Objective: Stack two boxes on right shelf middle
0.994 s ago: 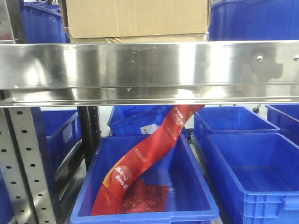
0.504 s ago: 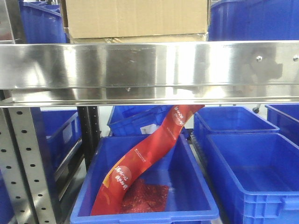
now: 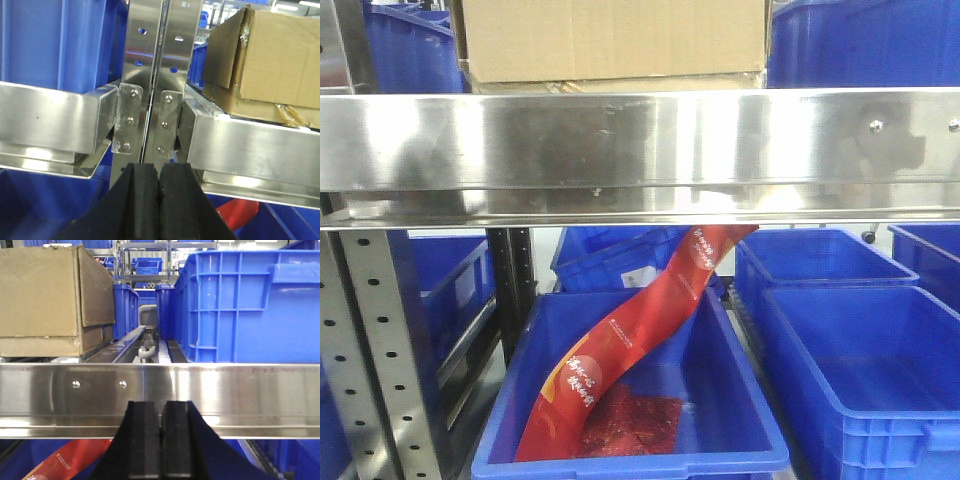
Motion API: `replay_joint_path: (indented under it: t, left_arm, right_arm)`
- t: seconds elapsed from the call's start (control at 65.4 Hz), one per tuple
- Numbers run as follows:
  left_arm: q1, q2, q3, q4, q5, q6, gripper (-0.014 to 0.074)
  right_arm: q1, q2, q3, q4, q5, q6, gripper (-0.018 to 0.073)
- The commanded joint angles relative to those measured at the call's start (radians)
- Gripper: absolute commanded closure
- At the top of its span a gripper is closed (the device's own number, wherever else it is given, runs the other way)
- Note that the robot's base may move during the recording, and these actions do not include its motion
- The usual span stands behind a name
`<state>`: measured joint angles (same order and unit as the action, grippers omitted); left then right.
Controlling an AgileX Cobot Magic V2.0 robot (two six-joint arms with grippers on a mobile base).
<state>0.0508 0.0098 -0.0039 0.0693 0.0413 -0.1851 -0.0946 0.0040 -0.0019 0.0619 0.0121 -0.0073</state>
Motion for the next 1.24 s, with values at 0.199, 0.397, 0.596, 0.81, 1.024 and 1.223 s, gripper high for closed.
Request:
replay_joint_path:
  t: [0.199,0.397,0.596,0.81,1.024,1.223]
  left_arm:
    - [-0.078,-0.010,0.004,0.020,-0.056,0.073,0.0691]
    - [-0.072,-0.010,0.004,0.020,-0.058,0.105,0.0691]
    - [-0.072,-0.010,0.004,0.020,-0.058,0.105,0.0691]
    - [-0.072,-0.010,0.004,0.020,-0.058,0.105,0.0691]
    - [-0.072,-0.010,0.004,0.020,-0.058,0.105,0.0691]
    - [-0.072,-0.010,0.004,0.020,-0.058,0.105,0.0691]
  right_arm:
    - [-0.003,-0.004,0.002,0.003,-0.024,-0.004,0.0721]
    - [-0.003,-0.004,0.002,0.003,-0.024,-0.004,0.0721]
    - [-0.003,-0.004,0.002,0.003,-0.024,-0.004,0.0721]
    - [-0.003,-0.004,0.002,0.003,-0.024,-0.004,0.0721]
    - [-0.003,-0.004,0.002,0.003,-0.024,-0.004,0.0721]
    - [-0.003,-0.004,0.002,0.003,-0.024,-0.004,0.0721]
